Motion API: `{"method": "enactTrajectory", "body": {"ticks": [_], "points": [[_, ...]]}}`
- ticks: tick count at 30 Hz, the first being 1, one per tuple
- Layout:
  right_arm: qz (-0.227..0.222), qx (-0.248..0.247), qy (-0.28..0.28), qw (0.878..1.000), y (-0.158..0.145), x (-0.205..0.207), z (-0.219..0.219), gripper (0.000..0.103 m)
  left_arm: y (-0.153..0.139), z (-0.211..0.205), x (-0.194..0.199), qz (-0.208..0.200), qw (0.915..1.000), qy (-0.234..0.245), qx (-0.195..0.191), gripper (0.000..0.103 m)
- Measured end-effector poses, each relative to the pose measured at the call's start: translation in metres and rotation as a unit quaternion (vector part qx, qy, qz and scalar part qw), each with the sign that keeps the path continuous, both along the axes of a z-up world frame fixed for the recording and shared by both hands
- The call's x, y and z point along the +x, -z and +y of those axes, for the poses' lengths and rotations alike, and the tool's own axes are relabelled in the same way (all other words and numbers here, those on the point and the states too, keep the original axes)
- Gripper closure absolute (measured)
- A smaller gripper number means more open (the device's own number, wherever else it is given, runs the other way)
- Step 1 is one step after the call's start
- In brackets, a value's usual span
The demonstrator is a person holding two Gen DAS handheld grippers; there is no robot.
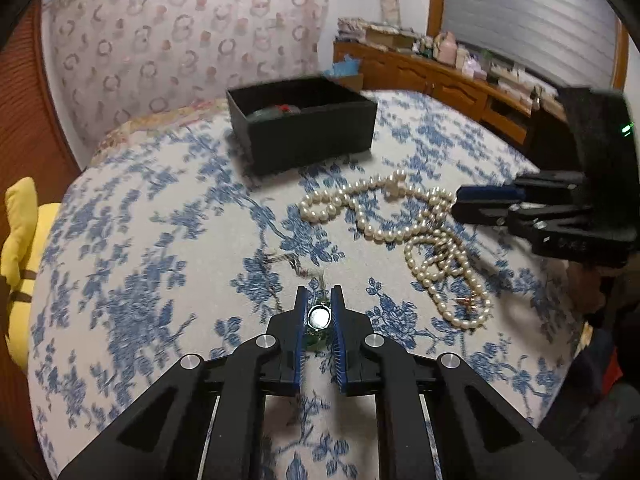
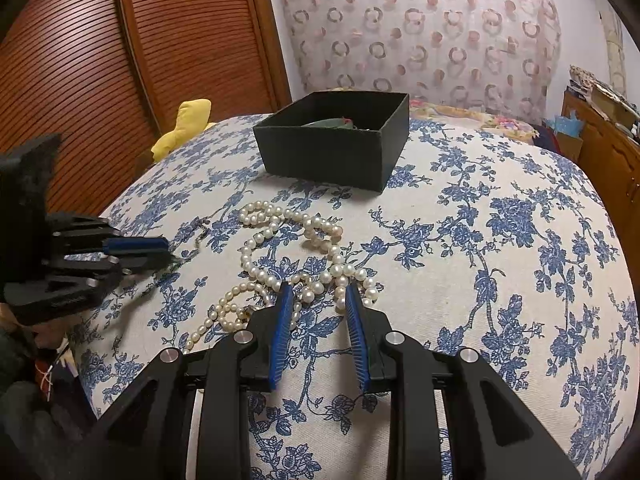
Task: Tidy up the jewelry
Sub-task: 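Close the left tool on the green pendant while the right grasps the long pearl necklace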
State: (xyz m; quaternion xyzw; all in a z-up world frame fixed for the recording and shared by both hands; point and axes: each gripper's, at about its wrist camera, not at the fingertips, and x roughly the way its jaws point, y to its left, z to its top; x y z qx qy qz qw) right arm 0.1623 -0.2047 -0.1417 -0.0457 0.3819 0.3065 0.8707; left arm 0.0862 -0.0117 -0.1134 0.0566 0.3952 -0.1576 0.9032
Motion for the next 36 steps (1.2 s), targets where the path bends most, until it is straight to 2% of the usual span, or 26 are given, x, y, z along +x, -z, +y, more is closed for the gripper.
{"method": "enactTrajectory", "body": {"ticks": [5,12,20,28,36], "points": [[-0.002,-0.002,-0.003,1.0,0.0,0.0,0.001,0.073,-0.017,0.017,-0.018,-0.021,0.9988,-0.017,-0.04,0.093],[-0.012,-0.018,-0.006,1.0,-0.004,-0.005,0.003,0.073,-0.036,0.035,-0.028,-0.047,0.9962,-0.034,-0.066,0.093],[-0.012,-0.039,-0.008,0.999,-0.01,0.011,0.007,0.073,-0.04,0.039,-0.029,-0.057,0.9948,-0.034,-0.078,0.093],[0.023,-0.049,-0.03,0.998,-0.002,0.043,0.036,0.073,-0.035,0.035,-0.025,-0.053,0.9953,-0.03,-0.075,0.093],[0.005,-0.1,-0.031,0.995,0.007,0.052,0.06,0.074,-0.036,0.039,-0.021,-0.054,0.9947,-0.031,-0.082,0.093]]}}
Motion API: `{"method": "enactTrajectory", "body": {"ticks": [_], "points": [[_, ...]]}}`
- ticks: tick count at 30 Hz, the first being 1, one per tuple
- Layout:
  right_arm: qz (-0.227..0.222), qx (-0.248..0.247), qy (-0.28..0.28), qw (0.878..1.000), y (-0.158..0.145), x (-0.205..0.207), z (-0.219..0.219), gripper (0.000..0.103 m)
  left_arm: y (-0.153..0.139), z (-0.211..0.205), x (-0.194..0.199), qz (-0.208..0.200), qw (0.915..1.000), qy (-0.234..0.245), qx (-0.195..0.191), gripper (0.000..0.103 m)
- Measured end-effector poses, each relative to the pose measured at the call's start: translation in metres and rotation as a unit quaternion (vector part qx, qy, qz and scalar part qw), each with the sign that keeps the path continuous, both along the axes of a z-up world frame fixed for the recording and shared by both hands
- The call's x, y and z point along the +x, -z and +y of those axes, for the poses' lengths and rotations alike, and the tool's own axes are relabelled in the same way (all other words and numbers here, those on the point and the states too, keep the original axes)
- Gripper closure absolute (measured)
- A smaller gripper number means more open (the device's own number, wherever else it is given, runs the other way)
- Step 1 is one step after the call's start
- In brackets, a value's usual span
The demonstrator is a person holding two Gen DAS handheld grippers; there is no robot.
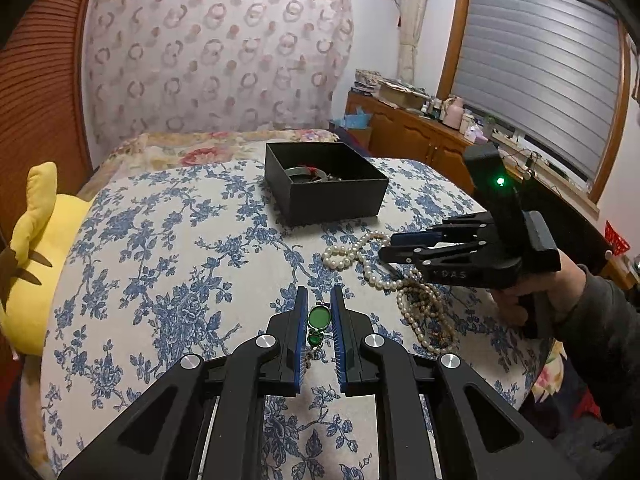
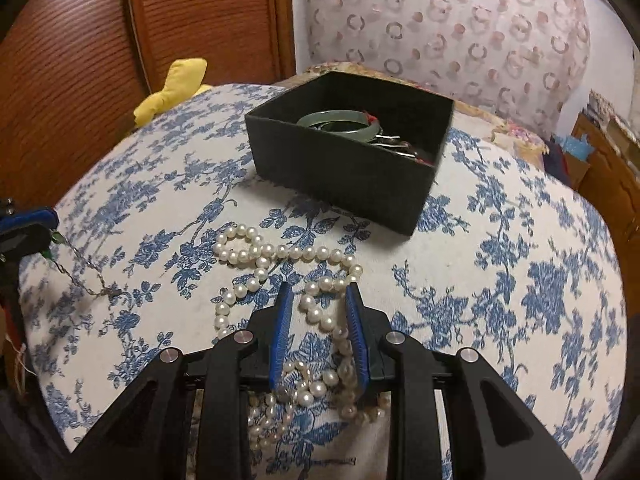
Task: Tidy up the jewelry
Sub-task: 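Close the left tool on the green pendant while the right grasps the long pearl necklace, then lower the pendant into the box with the left tool while the right lifts the necklace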
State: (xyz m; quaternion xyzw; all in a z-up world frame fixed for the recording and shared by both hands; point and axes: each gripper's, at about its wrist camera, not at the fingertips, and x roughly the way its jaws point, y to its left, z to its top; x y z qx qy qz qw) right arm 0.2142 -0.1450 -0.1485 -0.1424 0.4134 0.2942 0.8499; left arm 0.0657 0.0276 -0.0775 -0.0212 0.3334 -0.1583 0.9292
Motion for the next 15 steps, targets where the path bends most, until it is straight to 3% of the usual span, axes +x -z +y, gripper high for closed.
{"method": "enactTrajectory", "body": {"ticks": [1,2,8,15], "points": [[-0.005,-0.003,-0.003,1.0,0.0,-0.001,0.002,0.078,0.0,0.0,0.0,0.0,1.0,0.001,0.001,0.093],[-0.006,-0.001,-0.01,1.0,0.0,-0.002,0.003,0.094,-0.001,-0.001,0.0,-0.001,1.0,0.002,0.002,0.093],[-0.022,0.018,-0.008,1.0,-0.017,-0.008,-0.005,0.095,-0.011,-0.002,0.006,-0.011,0.9999,0.002,0.003,0.093],[-0.073,0.062,-0.006,0.995,-0.073,-0.022,-0.024,0.095,-0.031,-0.006,0.016,-0.032,0.9994,0.007,-0.003,0.093]]}}
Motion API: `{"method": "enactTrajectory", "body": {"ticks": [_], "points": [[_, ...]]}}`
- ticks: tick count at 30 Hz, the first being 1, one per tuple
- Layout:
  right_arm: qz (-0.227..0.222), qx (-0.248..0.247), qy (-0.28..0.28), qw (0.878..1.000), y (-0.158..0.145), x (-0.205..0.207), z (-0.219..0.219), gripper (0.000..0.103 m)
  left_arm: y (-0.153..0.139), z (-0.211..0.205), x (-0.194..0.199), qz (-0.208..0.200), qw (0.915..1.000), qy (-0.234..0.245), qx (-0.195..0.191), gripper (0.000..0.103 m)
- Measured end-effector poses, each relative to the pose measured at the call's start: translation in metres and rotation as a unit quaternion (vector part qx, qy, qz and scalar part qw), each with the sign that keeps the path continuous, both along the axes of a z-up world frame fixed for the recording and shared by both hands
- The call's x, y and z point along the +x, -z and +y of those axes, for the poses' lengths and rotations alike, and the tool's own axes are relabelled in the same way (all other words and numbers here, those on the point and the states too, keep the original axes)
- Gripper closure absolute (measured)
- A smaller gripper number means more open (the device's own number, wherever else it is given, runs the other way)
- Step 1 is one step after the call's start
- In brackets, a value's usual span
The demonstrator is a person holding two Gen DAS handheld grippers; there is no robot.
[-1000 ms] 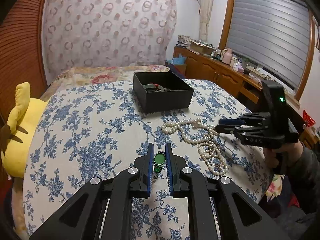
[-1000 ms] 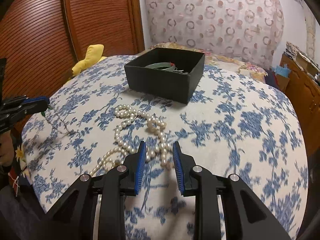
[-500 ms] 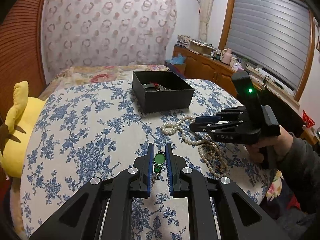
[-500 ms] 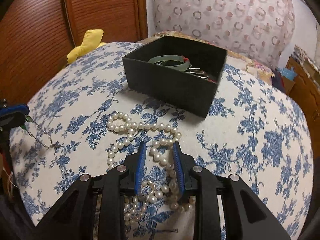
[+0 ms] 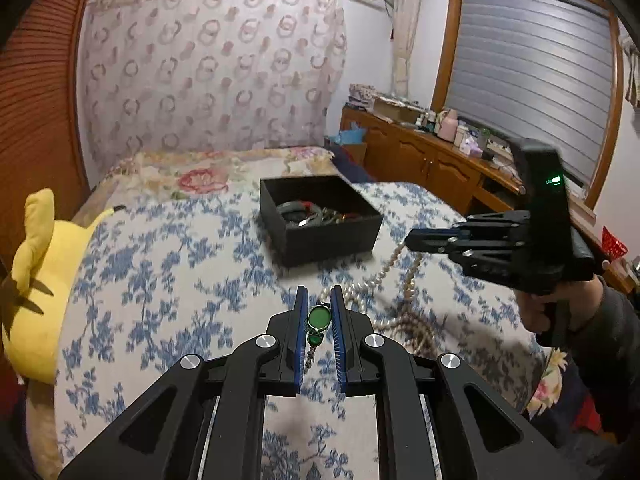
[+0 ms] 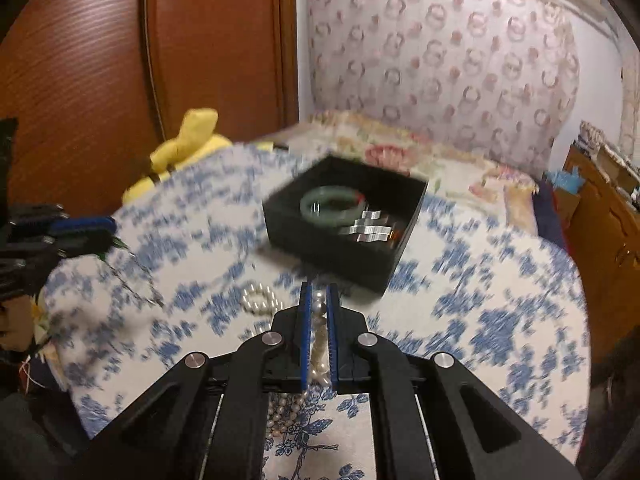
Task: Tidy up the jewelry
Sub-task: 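Lower the pendant into the box with the left tool while the right lifts the necklace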
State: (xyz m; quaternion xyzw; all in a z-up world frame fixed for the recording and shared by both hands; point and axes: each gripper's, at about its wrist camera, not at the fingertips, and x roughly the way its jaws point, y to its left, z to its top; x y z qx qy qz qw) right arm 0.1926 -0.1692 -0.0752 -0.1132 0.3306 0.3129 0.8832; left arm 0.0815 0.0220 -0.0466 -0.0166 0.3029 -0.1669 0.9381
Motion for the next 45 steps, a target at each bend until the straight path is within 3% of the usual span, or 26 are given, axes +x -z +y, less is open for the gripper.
{"method": "enactTrajectory", "body": {"ticks": [9,18,30,37,45], "points": [[-0.067,0.023,-0.027,0.997,-0.067,-0.017,-0.004,0.095,-0.032,-0.011,0.019,-0.03,0.9995,0.012,0.002,0.093],[-0.12,0.032,-0.025,0.992,-0.118,-0.008,0.001,0.095,-0.068,-0.015,0.047,-0.054,0.9984,0.015,-0.001,0.093],[-0.172,0.036,0.001,0.984,-0.166,0.026,0.004,0.095,-0.079,-0.02,0.085,-0.054,0.9985,0.009,0.003,0.093],[-0.18,0.024,0.013,0.983,-0.171,0.048,0.011,0.095,-0.079,-0.02,0.106,-0.046,0.9989,0.009,-0.003,0.093],[-0.141,-0.014,0.019,0.99,-0.135,0.071,0.019,0.095,-0.059,-0.026,0.133,-0.021,0.9997,0.013,-0.007,0.092]]}}
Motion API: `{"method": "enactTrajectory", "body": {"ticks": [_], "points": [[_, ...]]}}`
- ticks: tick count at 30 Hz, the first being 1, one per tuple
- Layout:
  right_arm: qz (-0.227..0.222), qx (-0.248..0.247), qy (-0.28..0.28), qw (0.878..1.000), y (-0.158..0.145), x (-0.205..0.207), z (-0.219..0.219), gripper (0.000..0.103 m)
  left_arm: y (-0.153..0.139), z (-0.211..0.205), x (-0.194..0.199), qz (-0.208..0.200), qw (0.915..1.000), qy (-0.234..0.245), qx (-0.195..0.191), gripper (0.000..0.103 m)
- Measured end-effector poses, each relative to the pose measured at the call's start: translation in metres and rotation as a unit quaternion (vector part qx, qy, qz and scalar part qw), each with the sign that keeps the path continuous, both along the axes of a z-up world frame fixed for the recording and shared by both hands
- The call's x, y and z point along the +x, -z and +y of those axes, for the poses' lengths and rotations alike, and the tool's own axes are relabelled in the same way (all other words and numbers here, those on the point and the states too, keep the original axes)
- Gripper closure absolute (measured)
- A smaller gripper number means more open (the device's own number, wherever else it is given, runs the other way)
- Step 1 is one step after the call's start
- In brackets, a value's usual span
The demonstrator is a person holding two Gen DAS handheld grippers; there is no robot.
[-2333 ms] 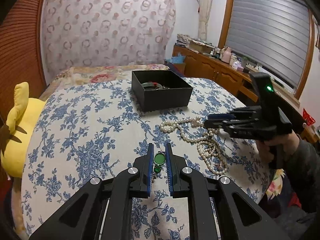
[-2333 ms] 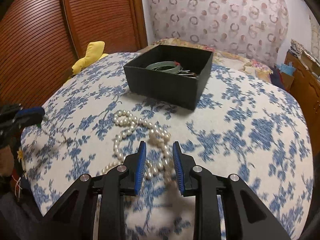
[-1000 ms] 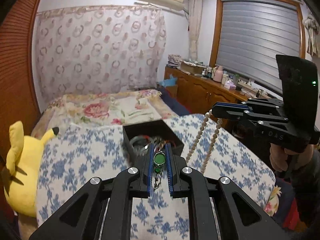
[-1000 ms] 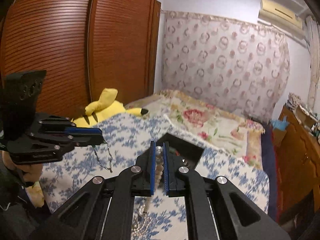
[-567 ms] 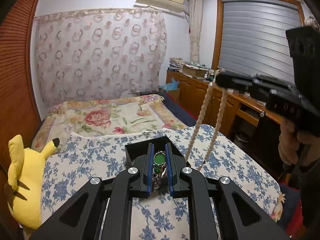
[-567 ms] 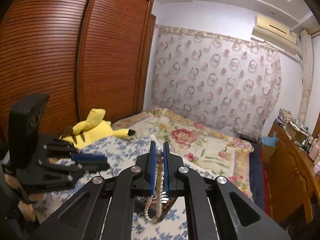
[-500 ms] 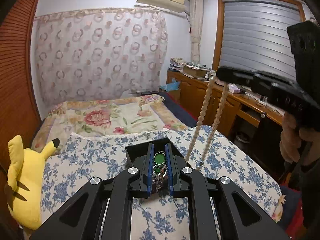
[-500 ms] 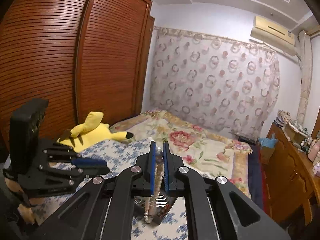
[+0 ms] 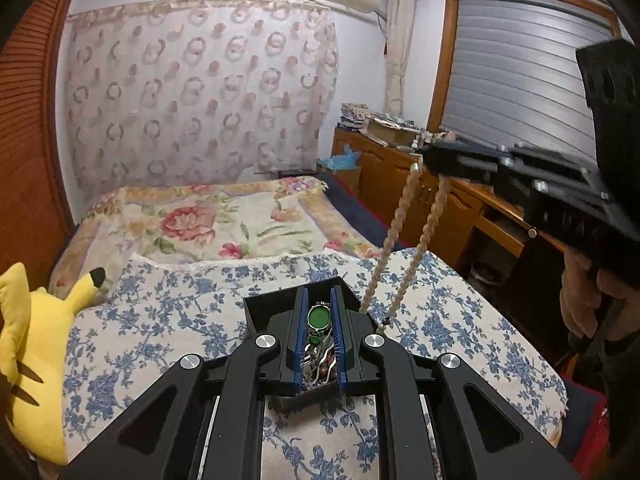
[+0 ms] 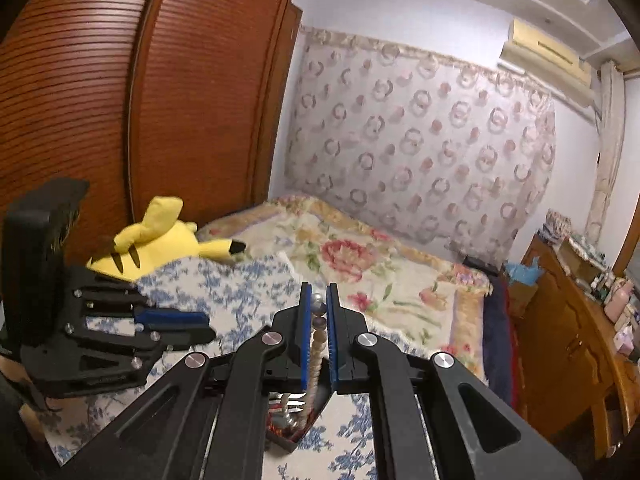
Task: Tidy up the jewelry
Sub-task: 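Lower the pendant into the box with the left tool while the right lifts the necklace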
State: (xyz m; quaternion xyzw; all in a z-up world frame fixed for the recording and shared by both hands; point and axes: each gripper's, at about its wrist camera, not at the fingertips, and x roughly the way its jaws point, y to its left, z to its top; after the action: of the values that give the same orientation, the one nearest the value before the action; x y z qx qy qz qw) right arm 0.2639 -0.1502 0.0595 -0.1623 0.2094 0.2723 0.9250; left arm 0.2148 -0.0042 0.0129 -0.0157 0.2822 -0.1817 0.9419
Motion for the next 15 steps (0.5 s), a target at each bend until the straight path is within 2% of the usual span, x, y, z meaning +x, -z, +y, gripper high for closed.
{"method": "enactTrajectory", "body": {"ticks": [8,15], "points": [[0.059,-0.013,0.004,0.998,0.049,0.014,0.002,0.095,0.03,-0.007,0.029,0.036,0.9993,0.0,0.003,0.092],[0.106,0.017,0.005,0.994,0.073,0.023,-0.006,0.094,0.051,-0.014,0.036,0.056,0.9982,-0.011,0.018,0.092]]}}
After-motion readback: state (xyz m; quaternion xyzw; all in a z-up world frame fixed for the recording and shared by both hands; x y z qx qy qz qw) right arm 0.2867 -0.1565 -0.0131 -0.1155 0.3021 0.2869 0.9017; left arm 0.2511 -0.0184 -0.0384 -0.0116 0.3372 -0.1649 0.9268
